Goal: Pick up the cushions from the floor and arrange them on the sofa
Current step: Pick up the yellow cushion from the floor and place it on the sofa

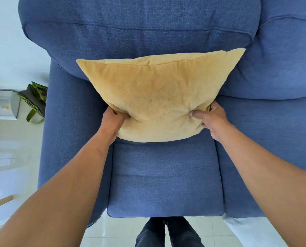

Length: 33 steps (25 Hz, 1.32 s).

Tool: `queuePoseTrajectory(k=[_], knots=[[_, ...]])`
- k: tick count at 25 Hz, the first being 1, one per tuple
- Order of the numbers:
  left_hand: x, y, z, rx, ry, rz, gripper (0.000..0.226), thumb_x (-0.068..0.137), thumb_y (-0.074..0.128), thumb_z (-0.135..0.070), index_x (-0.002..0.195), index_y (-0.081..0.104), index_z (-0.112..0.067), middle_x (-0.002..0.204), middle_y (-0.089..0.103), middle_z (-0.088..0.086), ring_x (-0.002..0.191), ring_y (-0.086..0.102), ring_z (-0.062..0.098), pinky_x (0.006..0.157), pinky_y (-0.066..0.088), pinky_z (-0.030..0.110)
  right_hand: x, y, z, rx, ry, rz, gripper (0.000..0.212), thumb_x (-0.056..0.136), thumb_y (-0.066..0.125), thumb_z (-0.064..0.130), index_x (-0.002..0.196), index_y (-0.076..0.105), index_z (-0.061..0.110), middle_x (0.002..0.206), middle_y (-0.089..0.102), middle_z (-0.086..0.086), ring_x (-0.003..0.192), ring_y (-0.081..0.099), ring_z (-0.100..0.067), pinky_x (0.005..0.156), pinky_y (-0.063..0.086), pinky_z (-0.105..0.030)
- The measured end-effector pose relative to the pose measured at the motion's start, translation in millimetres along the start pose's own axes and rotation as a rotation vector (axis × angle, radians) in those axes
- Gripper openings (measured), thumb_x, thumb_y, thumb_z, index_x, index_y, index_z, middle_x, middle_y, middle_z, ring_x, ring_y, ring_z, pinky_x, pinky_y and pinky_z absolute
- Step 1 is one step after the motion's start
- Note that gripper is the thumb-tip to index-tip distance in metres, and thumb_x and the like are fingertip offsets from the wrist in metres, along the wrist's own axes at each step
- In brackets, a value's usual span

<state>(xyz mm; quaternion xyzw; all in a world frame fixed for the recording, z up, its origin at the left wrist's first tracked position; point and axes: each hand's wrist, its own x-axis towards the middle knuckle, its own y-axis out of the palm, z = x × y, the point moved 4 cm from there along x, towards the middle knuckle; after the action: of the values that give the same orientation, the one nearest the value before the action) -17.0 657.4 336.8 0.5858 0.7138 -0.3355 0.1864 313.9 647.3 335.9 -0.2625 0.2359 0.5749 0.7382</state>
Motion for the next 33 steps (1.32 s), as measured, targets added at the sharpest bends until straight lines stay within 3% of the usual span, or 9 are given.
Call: queuePoseTrajectory(k=[5,9,12,15,16,24,26,29,33], knots=[[0.3,-28.7,-32.7,-0.202,0.056,0.016,0.046,0.083,0.068,-0.005,0.126,0.068,-0.019,0.127,0.076,-0.001,0.12,0.069,0.024,0.109,0.052,0.047,2.1,-19.6,39.2,0.14,-0.118,-0.111,0.039,0.084,0.08,0.014,0.119,0.063,0.018,0.11,0.073,0.005,0.1,0.07,-0.011,0.092,0.058,-0.034],[9.5,-51.0,-83.2,-0.374,0.109,-0.047,0.033,0.089,0.069,-0.033,0.121,0.067,-0.026,0.131,0.072,0.001,0.123,0.067,0.022,0.111,0.049,0.045,15.7,-36.0,96.3,0.239,-0.2,-0.212,0.056,0.079,0.08,0.043,0.127,0.063,0.019,0.117,0.075,0.008,0.1,0.07,-0.009,0.092,0.059,-0.039],[15.1,-56.1,-111.8,-0.25,0.207,-0.072,0.032,0.089,0.074,-0.041,0.119,0.07,-0.028,0.124,0.074,-0.004,0.114,0.07,0.015,0.096,0.059,0.036,17.9,-36.3,118.8,0.161,-0.232,-0.192,0.036,0.085,0.081,0.036,0.118,0.072,0.023,0.121,0.077,0.004,0.11,0.074,-0.013,0.091,0.063,-0.04],[13.8,-64.3,-117.0,-0.199,0.279,-0.223,0.004,0.095,0.075,-0.027,0.092,0.074,-0.026,0.095,0.074,-0.007,0.09,0.068,0.009,0.086,0.061,0.029,11.2,-45.4,114.8,0.053,-0.273,-0.278,0.01,0.092,0.078,0.018,0.1,0.077,0.024,0.101,0.077,0.006,0.095,0.072,-0.012,0.092,0.064,-0.038],[12.9,-70.2,-113.7,-0.235,0.276,-0.275,0.009,0.095,0.075,-0.025,0.086,0.073,-0.027,0.092,0.071,-0.007,0.089,0.066,0.01,0.088,0.061,0.03,9.3,-52.3,110.8,0.079,-0.273,-0.322,0.009,0.092,0.077,0.014,0.097,0.077,0.022,0.095,0.076,0.005,0.089,0.071,-0.012,0.091,0.064,-0.038],[-1.2,-77.3,-109.1,-0.434,0.186,-0.345,0.011,0.096,0.076,-0.02,0.09,0.071,-0.028,0.105,0.074,-0.004,0.109,0.072,0.018,0.096,0.062,0.039,-5.8,-52.1,115.4,0.17,-0.245,-0.364,0.017,0.094,0.078,0.014,0.084,0.074,0.027,0.095,0.077,0.005,0.098,0.077,-0.018,0.094,0.065,-0.044],[-3.7,-79.0,-108.5,-0.417,0.179,-0.316,0.008,0.096,0.075,-0.02,0.096,0.071,-0.028,0.113,0.076,-0.001,0.11,0.073,0.018,0.092,0.061,0.035,-9.1,-50.5,117.3,0.15,-0.235,-0.335,0.014,0.096,0.077,0.018,0.086,0.072,0.027,0.096,0.075,0.005,0.09,0.072,-0.014,0.096,0.064,-0.045],[-11.4,-83.3,-101.8,-0.342,0.164,-0.287,0.017,0.095,0.075,-0.026,0.11,0.068,-0.023,0.1,0.071,-0.004,0.084,0.068,0.012,0.069,0.051,0.025,-16.6,-51.8,116.1,0.097,-0.234,-0.327,0.006,0.097,0.076,0.027,0.099,0.071,0.024,0.094,0.07,0.011,0.085,0.065,-0.005,0.093,0.062,-0.037],[-43.4,-70.4,-79.3,-0.269,0.077,-0.319,0.032,0.091,0.071,-0.028,0.072,0.046,-0.028,0.068,0.038,-0.006,0.057,0.032,0.012,0.054,0.03,0.028,-46.6,-54.0,99.9,-0.044,-0.189,-0.336,0.044,0.098,0.072,0.037,0.132,0.069,0.01,0.098,0.071,-0.003,0.083,0.059,-0.013,0.082,0.058,-0.036]])
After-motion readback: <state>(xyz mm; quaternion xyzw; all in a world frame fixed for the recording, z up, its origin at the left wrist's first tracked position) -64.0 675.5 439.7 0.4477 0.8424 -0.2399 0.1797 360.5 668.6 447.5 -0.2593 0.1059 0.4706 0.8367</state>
